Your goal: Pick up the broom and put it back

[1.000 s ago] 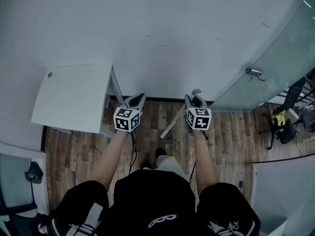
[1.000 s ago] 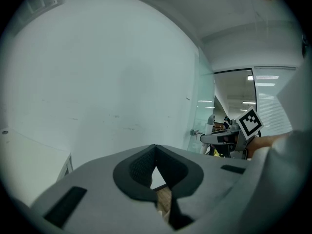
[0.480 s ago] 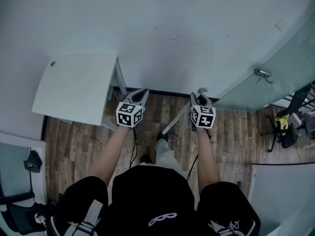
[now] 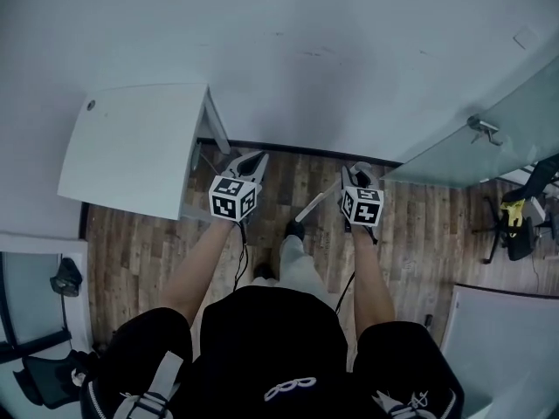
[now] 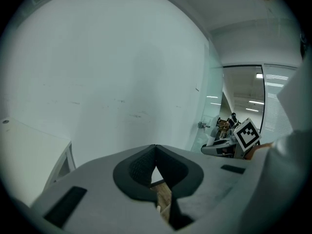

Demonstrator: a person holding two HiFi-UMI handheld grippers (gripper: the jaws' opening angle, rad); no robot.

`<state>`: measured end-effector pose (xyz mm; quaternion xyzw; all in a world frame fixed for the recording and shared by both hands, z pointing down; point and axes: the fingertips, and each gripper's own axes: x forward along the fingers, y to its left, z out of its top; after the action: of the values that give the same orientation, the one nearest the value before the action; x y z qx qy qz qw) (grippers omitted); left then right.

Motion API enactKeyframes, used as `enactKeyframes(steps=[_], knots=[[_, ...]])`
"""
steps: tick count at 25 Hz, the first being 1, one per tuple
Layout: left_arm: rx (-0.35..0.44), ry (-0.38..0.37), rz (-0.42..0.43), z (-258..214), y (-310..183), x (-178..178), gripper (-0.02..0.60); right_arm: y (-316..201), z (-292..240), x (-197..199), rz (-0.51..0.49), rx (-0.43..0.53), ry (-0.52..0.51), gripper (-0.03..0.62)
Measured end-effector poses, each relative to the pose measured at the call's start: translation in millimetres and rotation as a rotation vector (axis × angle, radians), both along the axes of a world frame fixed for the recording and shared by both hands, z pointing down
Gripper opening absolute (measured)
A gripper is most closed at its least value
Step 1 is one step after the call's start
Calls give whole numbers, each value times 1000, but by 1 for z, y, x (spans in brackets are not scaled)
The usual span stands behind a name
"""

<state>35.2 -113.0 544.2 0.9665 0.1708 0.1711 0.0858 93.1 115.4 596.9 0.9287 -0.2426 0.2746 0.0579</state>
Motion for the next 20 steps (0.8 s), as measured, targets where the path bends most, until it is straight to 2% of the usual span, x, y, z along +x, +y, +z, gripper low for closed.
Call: enactKeyframes(steps=[20], knots=[[18,-76,-20,70,11,126,20,-5,124,135,-44,-85,-136,117]])
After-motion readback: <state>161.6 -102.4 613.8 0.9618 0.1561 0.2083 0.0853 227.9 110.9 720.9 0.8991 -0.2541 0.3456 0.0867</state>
